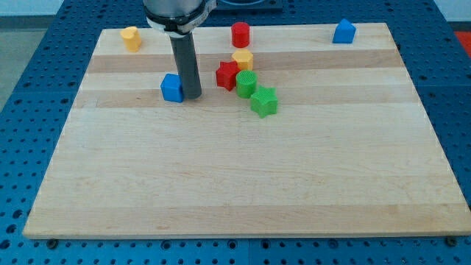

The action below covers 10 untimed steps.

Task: Move the blue cube toward the left center corner

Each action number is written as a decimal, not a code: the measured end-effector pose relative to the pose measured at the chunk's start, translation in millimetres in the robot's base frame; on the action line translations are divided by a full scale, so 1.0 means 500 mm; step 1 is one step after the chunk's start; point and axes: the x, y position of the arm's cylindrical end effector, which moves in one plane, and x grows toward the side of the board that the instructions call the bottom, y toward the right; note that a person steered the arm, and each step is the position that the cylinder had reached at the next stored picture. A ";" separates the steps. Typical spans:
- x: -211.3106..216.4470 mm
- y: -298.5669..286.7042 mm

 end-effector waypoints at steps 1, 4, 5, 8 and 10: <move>-0.023 0.000; 0.001 -0.123; 0.023 -0.186; 0.026 -0.239; 0.154 -0.189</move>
